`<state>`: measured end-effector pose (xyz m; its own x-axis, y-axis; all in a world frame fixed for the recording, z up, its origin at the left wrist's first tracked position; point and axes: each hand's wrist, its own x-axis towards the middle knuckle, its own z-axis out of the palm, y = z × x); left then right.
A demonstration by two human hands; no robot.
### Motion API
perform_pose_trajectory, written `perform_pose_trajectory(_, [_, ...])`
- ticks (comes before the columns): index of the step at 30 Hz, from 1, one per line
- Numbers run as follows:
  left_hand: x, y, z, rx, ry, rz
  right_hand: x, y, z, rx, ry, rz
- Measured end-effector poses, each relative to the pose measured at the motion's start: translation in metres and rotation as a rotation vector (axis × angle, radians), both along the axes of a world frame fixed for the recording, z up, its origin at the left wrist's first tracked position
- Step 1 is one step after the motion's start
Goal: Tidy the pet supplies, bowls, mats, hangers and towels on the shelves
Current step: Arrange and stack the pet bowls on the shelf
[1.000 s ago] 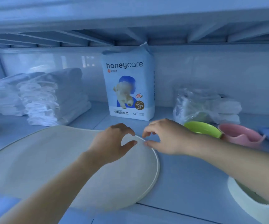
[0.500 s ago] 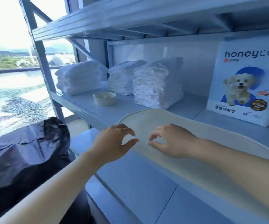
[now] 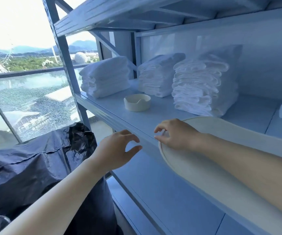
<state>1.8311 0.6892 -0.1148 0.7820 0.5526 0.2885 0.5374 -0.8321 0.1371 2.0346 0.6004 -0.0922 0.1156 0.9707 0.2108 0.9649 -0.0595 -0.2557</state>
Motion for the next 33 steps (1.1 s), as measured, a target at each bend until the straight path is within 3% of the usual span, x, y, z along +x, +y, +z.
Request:
perform_pose_trajectory(8, [0.023,0.085,0.008,-0.047,-0.05,-0.03,0.033,0.096,0.007,0.18,0.061,0.007])
perform_pose_trajectory(17, [0.054,0.157,0.017,0.002,-0.181,-0.142,0.052,0.171,-0.004,0.129,0.086,-0.096])
perform_pose_trajectory(21, [0.079,0.18,0.023,0.079,-0.211,-0.201,0.048,0.174,-0.004,0.228,0.118,-0.109])
perform_pose_trajectory(28, [0.101,0.201,0.017,0.094,-0.027,-0.294,0.034,0.155,-0.003,0.248,0.141,-0.202])
perform_pose_trajectory(33, [0.102,0.191,0.015,0.14,-0.115,-0.423,0.032,0.126,0.005,0.24,0.062,-0.259])
